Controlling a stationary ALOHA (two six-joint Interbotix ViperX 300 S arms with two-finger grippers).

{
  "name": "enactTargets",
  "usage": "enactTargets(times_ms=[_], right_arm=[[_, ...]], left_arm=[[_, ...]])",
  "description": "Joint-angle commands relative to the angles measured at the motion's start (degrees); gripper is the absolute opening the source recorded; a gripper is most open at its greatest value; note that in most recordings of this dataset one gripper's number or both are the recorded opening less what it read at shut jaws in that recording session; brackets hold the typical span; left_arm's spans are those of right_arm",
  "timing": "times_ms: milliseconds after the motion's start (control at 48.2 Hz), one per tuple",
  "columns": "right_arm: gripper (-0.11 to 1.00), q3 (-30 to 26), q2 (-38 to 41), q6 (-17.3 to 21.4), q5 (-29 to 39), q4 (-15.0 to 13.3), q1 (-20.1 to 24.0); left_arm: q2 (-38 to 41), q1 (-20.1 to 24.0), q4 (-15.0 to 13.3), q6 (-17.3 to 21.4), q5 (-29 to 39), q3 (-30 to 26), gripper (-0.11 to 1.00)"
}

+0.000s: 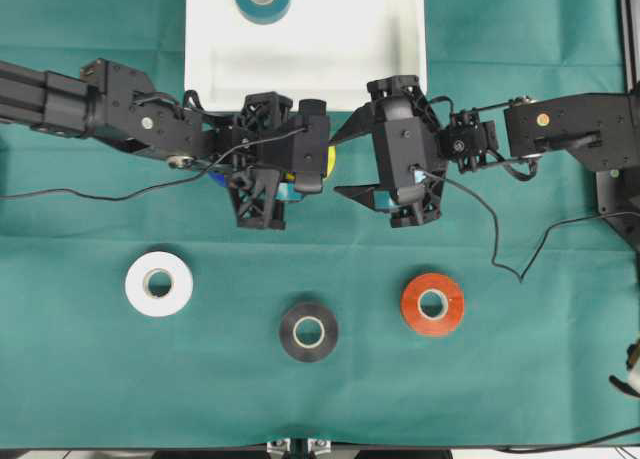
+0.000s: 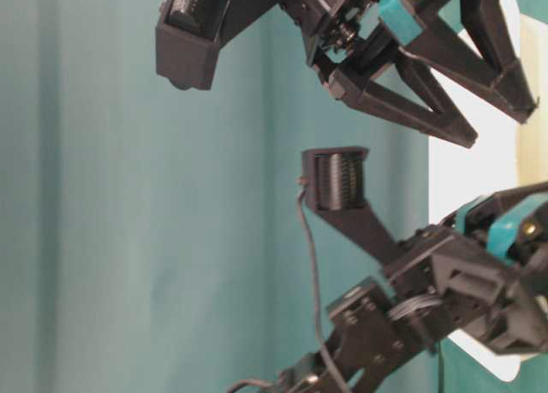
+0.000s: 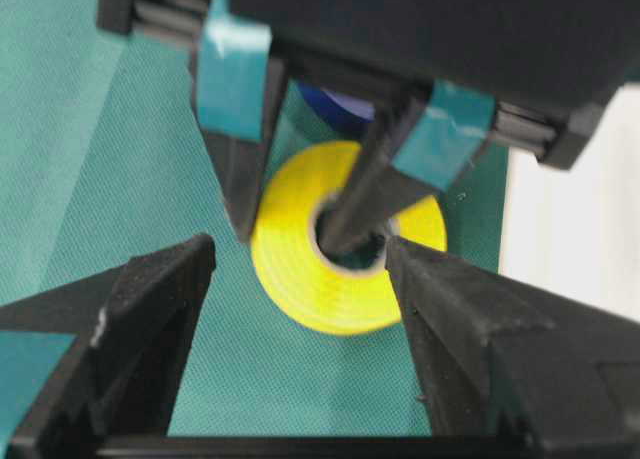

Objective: Put the tape alternately from left to right into the white case.
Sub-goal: 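Move the left gripper over the yellow tape roll and grasp it, then lift the yellow roll with the left gripper and place it in the tray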

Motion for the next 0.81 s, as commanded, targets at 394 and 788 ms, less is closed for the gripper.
enactTargets(times_ms=[394,788], right_arm=[[0.76,-0.7,-1.4,0.1,-0.5,0.1,0.4],[0.76,-0.5,-1.8,0.1,-0.4,0.1,0.4]], left_arm=[[-10.6,0.2,0.0,0.4,6.6,0.0,-0.02],[-10.6,3.4,0.2,4.4,6.9,-0.1,-0.02]])
